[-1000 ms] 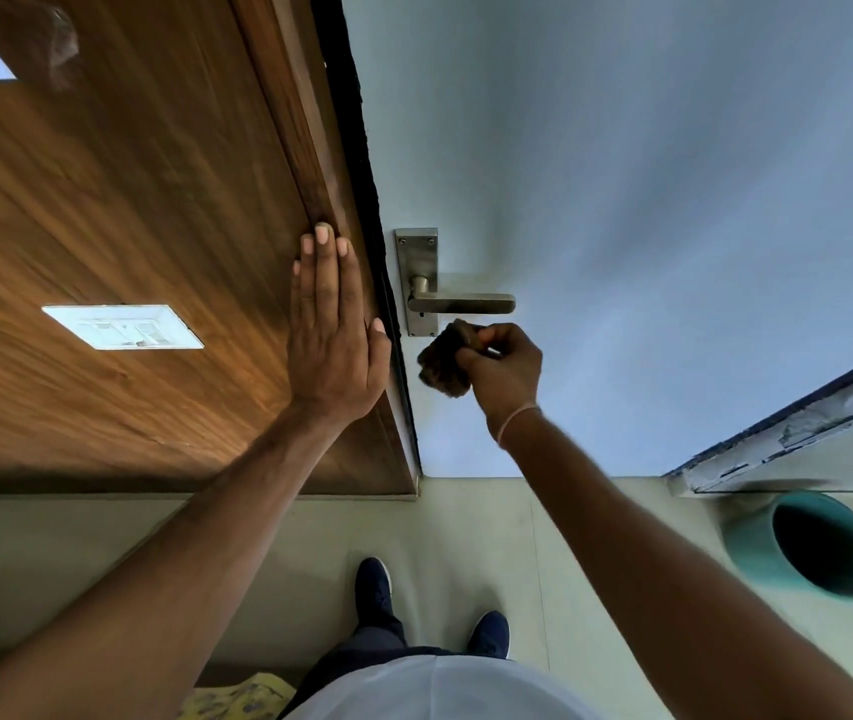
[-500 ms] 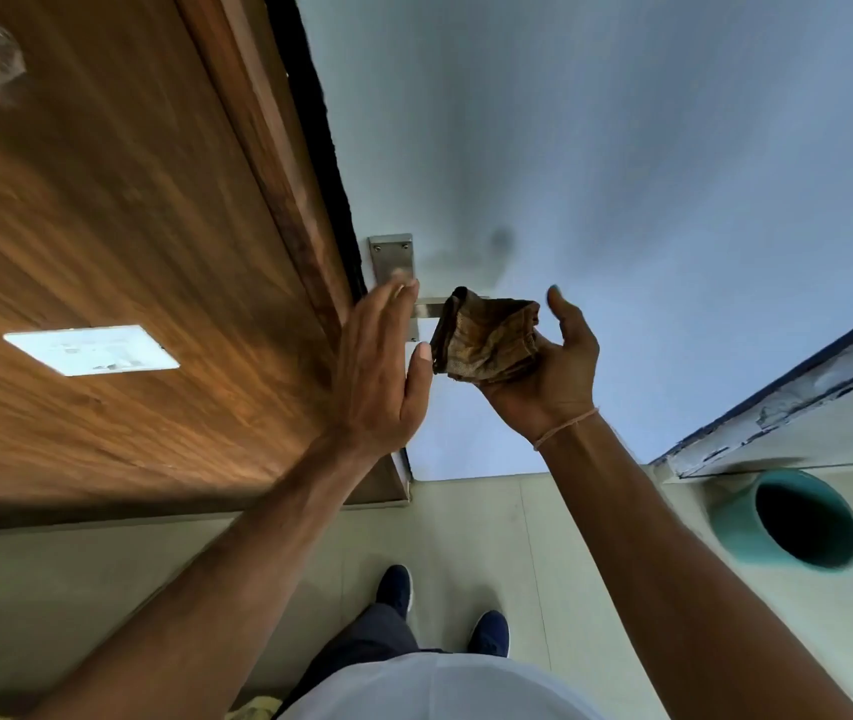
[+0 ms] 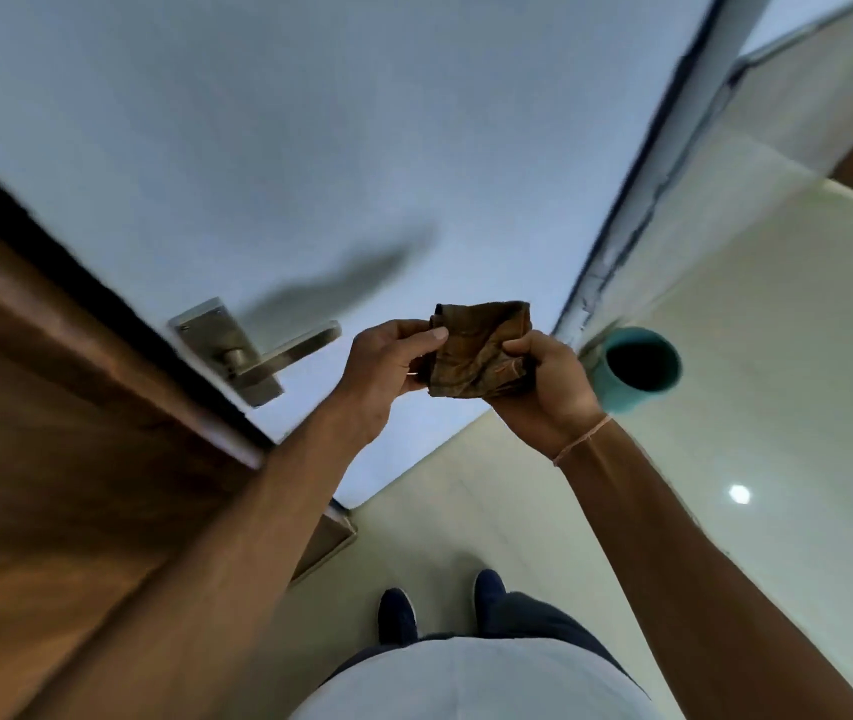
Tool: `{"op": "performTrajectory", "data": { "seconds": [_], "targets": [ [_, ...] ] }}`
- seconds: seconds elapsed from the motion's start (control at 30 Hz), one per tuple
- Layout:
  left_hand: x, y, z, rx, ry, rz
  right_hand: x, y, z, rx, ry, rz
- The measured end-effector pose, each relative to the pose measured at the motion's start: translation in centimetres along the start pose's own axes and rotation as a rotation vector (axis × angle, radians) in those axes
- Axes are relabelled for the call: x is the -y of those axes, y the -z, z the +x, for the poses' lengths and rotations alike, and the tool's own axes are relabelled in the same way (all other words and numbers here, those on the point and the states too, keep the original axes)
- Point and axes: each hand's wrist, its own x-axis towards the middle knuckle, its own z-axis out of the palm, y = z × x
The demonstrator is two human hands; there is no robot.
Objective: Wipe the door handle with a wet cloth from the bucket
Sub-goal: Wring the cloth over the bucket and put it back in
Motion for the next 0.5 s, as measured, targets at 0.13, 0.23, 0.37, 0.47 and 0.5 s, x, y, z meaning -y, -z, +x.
{"op": "performTrajectory", "data": {
  "seconds": [0.13,0.23,0.37,0.47,0.5],
  "targets": [
    [0.3,-5.9,1.5,0.153,0.050,0.072,2.2,5.7,-3.4,-0.192,0.015,-0.024],
    [0.8,-10.7,2.7,0.229,0.147,0.020,4.5,9.5,-5.9,-0.208,0.052,0.034],
    [2.3,-18.0,4.6,0.294,0.239,0.025,7.9,15.4,-7.4,-0.307,0.102,0.092],
    [4.0,-24.3,6.6,0.244,0.221,0.157,11.1,20.1,-7.6,-0.434,0.116,0.029],
    [4.6,-26.3,7.4,0.215,0.216,0.205,12.3,21.5,-7.6,-0.471,0.129,0.018]
  ]
}}
